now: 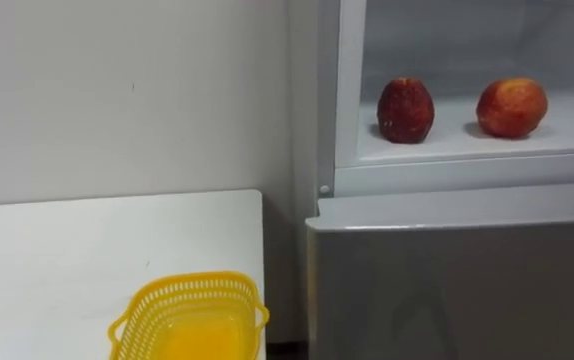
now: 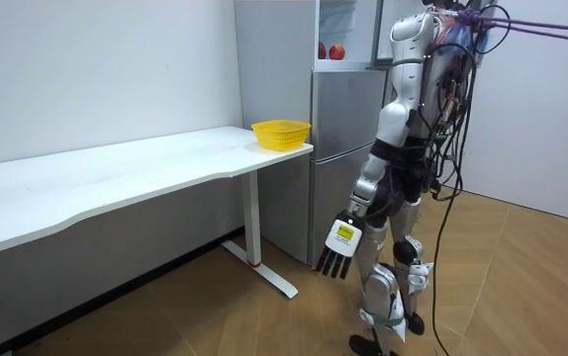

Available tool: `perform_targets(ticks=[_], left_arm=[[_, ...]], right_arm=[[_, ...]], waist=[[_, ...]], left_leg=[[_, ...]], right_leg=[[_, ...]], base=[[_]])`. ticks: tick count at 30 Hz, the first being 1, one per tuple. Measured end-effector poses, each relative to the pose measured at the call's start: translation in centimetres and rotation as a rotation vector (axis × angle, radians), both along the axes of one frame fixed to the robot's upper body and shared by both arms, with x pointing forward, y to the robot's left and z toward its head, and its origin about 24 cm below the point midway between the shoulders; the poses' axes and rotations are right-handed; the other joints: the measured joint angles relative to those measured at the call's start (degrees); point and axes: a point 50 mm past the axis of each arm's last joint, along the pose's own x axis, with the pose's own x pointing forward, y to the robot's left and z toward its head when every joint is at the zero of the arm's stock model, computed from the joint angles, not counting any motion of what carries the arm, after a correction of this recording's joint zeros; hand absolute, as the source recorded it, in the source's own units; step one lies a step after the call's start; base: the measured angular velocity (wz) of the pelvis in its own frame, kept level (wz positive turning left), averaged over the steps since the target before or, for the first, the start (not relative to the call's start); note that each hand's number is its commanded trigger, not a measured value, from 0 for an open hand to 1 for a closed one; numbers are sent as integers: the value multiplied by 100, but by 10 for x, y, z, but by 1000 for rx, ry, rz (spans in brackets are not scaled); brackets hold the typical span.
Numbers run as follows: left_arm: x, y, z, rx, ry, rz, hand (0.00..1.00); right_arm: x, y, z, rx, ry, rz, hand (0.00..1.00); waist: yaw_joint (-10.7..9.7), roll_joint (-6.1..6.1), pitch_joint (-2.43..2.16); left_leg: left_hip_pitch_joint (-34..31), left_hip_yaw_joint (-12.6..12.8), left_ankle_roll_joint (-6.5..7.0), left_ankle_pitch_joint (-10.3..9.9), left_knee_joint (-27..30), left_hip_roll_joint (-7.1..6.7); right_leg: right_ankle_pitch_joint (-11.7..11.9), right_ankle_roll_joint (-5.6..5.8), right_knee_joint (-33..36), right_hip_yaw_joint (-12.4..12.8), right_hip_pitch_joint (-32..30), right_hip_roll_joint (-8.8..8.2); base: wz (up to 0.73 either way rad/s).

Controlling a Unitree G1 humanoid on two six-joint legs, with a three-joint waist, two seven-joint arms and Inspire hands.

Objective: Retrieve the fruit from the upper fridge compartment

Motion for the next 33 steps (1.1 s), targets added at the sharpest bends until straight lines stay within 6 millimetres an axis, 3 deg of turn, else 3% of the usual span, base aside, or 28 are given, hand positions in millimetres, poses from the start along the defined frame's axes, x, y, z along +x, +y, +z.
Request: perform_targets(ticks=[6,9,14,17,21,33], left_arm=[[5,0,0,9,-25,-9,0],[6,0,0,20,-31,-47,0],[5,-4,0,18,-32,-111,0],[9,-5,0,19,-49,-133,0],[9,-5,0,26,-52,-158,0],[1,2,-1,17,-20,-161,0]], right_arm=[[39,14,65,-100,-390,43,0],[48,17,88,-167,-513,41,0],[58,23,128,-208,-718,37,0],[60,26,135,-214,-757,32,0],[65,42,169,-208,-934,72,0],[72,66,231,-330,-1275,198,0]], waist=[[-149,-6,-6],[-158,3,-36],[-161,14,-32],[-139,36,-15],[-117,58,2],[-91,6,16]], left_leg=[[-56,36,2,1,-1,0],[-129,64,2,1,-1,2],[-197,108,1,2,-6,11],[-186,144,1,2,-12,13],[-207,192,1,2,-10,33],[-210,174,-3,3,-33,67]], right_leg=[[24,10,-11,49,-44,8],[25,8,18,57,-210,10],[36,3,76,113,-289,21],[37,2,91,137,-302,21],[58,-19,116,205,-364,47],[103,-46,105,165,-335,79]], base=[[-4],[-6],[-7],[-5],[-10],[0]])
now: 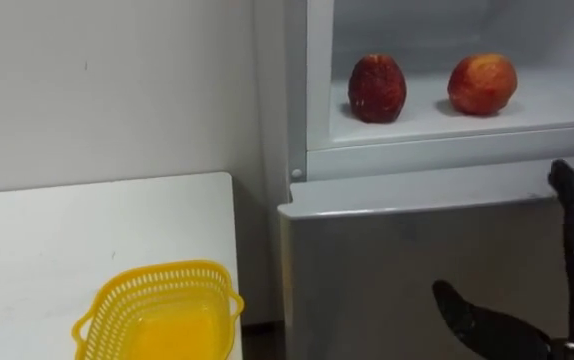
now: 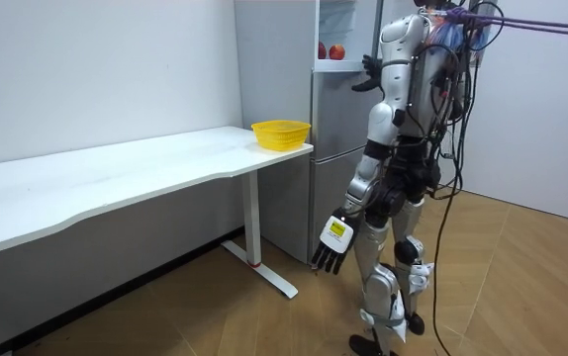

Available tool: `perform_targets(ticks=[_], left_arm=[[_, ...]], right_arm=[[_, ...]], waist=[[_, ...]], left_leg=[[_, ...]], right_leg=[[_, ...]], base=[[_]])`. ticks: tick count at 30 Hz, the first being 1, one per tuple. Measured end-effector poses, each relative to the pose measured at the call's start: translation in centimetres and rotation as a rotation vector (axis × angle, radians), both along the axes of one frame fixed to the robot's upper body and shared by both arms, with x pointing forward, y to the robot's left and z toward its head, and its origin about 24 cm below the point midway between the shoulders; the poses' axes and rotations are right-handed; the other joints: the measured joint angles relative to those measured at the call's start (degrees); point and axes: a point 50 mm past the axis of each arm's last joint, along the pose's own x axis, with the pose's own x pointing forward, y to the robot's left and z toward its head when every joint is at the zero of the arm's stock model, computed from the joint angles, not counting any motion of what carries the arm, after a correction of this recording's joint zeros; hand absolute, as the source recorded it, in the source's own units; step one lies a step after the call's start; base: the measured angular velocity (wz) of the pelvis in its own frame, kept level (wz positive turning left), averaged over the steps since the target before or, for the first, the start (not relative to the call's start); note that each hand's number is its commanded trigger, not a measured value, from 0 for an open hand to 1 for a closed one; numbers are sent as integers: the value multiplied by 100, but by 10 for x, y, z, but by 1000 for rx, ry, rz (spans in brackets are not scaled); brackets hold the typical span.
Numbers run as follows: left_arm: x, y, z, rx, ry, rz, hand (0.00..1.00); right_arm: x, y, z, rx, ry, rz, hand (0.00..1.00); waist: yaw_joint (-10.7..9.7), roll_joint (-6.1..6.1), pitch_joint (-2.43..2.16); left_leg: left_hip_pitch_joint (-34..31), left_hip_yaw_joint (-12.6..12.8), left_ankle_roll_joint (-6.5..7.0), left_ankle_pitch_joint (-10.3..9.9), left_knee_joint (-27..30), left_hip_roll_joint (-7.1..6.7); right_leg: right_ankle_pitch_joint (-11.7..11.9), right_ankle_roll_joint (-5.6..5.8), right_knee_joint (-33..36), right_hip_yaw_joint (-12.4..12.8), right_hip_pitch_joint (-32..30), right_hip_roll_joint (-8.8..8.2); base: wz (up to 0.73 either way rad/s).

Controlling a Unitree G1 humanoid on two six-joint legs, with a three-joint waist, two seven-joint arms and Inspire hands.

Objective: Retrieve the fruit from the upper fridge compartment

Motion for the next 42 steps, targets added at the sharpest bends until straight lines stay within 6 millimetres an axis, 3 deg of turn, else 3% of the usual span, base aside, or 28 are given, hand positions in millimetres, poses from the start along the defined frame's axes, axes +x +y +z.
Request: perform_targets(ticks=[7,15,22,23,30,38,42], left_arm=[[1,1,0,-10,-5,-3,0],[0,15,4,34,5,-46,0],[6,14,5,44,5,-120,0],[7,14,5,43,5,-135,0],[10,15,5,41,4,-158,0],[8,21,7,56,20,-129,0],[5,22,6,63,47,-141,0]], right_arm=[[5,1,13,-18,-77,15,0],[15,0,43,-78,-219,33,0],[21,-2,59,-63,-294,34,0],[24,-5,63,-69,-303,28,0],[41,-15,82,-92,-356,1,0],[54,-21,81,-55,-313,-19,0],[61,-23,82,-40,-287,-25,0]], waist=[[18,-29,-19],[42,-266,-38],[160,-266,-19],[178,-264,3],[321,-315,38],[509,-480,-2],[593,-532,23]], left_leg=[[-1,-6,-10,6,-5,7],[71,-156,-24,16,59,23],[59,-249,-28,16,102,32],[86,-308,-30,17,101,31],[89,-320,-50,32,105,34],[118,-340,-51,34,112,28],[96,-506,-51,35,122,14]], right_leg=[[0,0,-2,-91,3,1],[4,-7,-34,-282,162,-3],[29,-42,-102,-412,282,-4],[30,-43,-102,-425,323,2],[38,-56,-98,-419,324,15],[38,-56,-107,-420,325,12],[38,-56,-111,-483,336,9]], base=[[0],[9],[8],[5],[0],[0],[5]])
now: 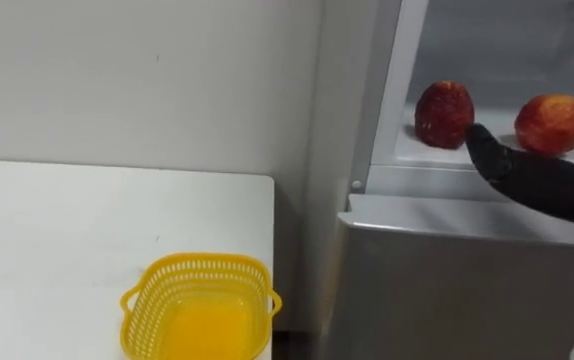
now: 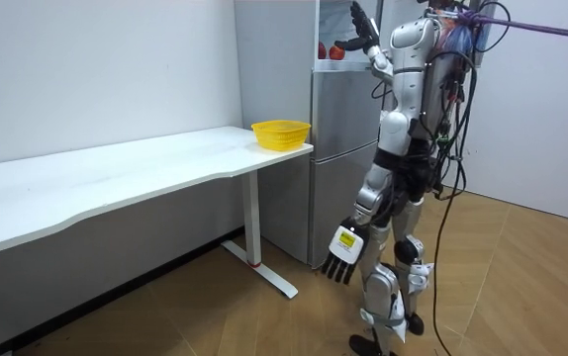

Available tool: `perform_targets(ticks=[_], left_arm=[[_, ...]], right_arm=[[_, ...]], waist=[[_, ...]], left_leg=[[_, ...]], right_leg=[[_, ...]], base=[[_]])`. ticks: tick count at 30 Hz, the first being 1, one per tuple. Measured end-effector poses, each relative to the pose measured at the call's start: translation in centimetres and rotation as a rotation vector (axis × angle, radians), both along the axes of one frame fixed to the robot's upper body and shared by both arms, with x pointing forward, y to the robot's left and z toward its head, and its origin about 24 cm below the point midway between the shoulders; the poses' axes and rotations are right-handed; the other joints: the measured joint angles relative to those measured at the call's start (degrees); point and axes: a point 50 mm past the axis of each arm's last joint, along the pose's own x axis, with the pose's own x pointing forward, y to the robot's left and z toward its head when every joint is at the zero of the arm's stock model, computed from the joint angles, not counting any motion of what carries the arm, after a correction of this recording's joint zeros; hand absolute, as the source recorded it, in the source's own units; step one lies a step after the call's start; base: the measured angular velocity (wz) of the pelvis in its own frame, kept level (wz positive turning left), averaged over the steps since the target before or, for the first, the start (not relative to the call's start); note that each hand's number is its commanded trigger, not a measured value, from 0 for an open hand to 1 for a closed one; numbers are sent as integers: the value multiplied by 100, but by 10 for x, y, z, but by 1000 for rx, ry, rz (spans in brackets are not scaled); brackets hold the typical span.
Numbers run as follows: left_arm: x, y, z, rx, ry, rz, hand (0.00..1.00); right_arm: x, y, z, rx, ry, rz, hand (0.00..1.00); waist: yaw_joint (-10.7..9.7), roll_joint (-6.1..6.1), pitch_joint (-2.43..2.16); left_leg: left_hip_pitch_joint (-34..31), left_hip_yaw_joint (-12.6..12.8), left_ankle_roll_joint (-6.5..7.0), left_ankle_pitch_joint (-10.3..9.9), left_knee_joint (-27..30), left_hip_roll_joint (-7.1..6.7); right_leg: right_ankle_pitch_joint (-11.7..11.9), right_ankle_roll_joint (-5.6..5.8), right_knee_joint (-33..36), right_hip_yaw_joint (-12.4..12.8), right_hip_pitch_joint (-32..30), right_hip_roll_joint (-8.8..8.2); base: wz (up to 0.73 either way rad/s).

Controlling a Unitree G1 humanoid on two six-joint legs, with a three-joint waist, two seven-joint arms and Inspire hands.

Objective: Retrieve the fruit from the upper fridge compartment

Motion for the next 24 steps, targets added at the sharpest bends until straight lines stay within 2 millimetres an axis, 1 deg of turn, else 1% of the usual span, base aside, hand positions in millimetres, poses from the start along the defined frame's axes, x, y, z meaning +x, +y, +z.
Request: perform_targets(ticks=[4,6,8,12,16,17,19,20,22,23,24], left_arm=[[-2,1,0,6,33,-36,0],[-3,1,0,14,62,-93,0],[-2,2,0,22,73,-122,0],[-2,2,0,34,97,-171,0],[-1,2,0,24,104,-169,0],[0,3,0,23,102,-171,0],[2,4,1,27,99,-172,0],[6,5,2,32,89,-175,0],[5,6,2,37,89,-175,0],[5,6,2,37,90,-175,0],[7,6,3,40,84,-177,0]], right_arm=[[6,0,8,-3,-13,-6,0],[13,-1,11,-5,-5,-18,0],[15,-3,9,-12,17,-26,0],[19,-6,5,-23,66,-33,0],[28,-4,11,-28,95,-5,0],[34,-4,14,-17,103,12,0],[41,-5,18,4,125,28,0],[43,-5,20,21,128,39,0],[45,-8,19,12,140,35,0],[48,-11,18,-3,163,22,0],[53,-14,18,-5,182,5,0]], waist=[[1,-18,9],[8,-31,14],[41,-46,4],[159,-51,0],[147,-53,0],[148,-58,-1],[150,-77,-1],[144,-103,-9],[134,-138,-26],[118,-164,-25],[113,-190,-14]], left_leg=[[-110,-124,-2,1,85,1],[-158,-139,-6,3,111,5],[-198,-178,-7,4,129,6],[-206,-191,-13,7,130,8],[-237,-210,-13,7,124,9],[-239,-220,-13,7,122,9],[-247,-241,-14,7,125,7],[-251,-259,-19,10,134,5],[-240,-265,-22,13,141,5],[-240,-273,-22,14,159,4],[-243,-275,-22,14,185,3]], right_leg=[[0,0,1,-128,-2,-6],[0,0,2,-190,-2,-7],[0,0,5,-227,-3,-8],[0,-1,16,-245,-3,-8],[0,-1,18,-272,-13,-14],[0,-1,17,-274,-14,-13],[0,-1,17,-289,-14,-12],[0,-1,16,-298,-17,-12],[0,-1,17,-301,-13,-10],[0,-1,18,-301,-7,-12],[0,-1,16,-302,-9,-13]], base=[[16],[11],[10],[2],[2],[5],[5],[0],[0],[0],[0]])
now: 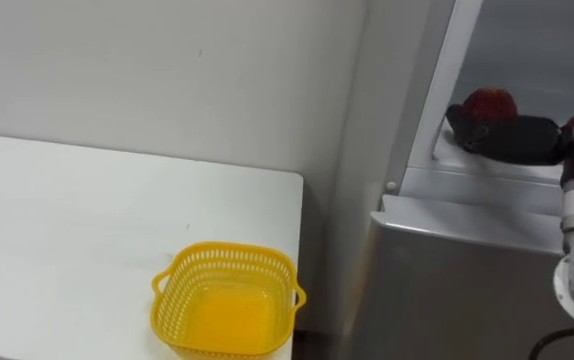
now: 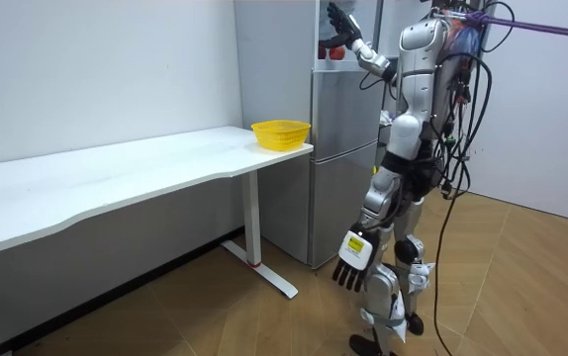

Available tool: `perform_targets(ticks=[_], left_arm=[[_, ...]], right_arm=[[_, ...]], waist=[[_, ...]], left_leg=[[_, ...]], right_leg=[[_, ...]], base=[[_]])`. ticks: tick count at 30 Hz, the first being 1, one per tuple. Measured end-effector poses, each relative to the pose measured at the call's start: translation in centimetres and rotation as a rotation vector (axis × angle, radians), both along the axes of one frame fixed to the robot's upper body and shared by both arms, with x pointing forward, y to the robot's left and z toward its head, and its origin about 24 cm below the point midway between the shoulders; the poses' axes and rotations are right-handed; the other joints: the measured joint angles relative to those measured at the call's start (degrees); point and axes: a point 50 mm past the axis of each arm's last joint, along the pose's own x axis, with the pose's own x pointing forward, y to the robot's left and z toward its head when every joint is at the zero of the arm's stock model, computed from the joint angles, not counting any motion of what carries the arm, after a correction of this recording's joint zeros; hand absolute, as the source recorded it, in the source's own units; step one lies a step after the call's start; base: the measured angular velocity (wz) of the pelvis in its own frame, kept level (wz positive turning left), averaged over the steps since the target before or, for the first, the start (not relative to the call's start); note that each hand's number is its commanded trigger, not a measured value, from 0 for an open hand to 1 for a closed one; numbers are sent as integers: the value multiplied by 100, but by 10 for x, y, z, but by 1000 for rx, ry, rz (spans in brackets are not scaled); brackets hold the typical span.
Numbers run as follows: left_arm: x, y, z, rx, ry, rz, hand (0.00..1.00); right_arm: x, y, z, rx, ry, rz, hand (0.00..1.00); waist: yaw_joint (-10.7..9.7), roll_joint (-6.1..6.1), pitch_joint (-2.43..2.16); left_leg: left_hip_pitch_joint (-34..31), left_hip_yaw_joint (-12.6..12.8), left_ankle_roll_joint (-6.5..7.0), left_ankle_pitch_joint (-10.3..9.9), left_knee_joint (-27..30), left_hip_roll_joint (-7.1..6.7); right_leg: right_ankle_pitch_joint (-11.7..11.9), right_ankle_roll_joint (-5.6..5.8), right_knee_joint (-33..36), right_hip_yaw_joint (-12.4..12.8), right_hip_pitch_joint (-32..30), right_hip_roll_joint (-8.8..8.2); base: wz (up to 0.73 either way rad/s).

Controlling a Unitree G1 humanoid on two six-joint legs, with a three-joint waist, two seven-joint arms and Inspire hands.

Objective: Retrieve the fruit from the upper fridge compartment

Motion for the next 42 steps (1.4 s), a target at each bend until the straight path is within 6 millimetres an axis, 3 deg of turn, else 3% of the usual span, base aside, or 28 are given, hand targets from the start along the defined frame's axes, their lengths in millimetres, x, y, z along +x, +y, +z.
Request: perform_targets(ticks=[7,18,26,41,42], left_arm=[[2,2,1,5,-6,-2,0],[6,7,3,12,-17,15,0],[11,9,5,19,-50,21,0],[7,17,7,8,-18,54,0],[6,17,7,5,-13,55,0]], right_arm=[[12,-8,-1,-26,61,-48,0],[27,-23,-9,-31,163,-91,0],[29,-25,-10,-27,204,-44,0],[43,-37,-16,-20,419,98,0],[45,-38,-18,-4,437,109,30]], waist=[[22,-43,10],[56,-9,17],[85,53,-28],[133,-31,-10],[135,-46,-16]], left_leg=[[-64,-49,0,0,73,2],[-236,-154,-1,0,136,5],[-229,-111,-4,29,134,1],[-170,-52,-1,37,119,4],[-169,-51,-1,38,120,4]], right_leg=[[4,-6,0,-67,-11,-7],[17,-27,-1,-228,-26,-15],[17,-28,11,-183,-73,-22],[18,-31,100,-67,-55,-32],[18,-32,98,-55,-54,-28]], base=[[4],[7],[-2],[-2],[0]])
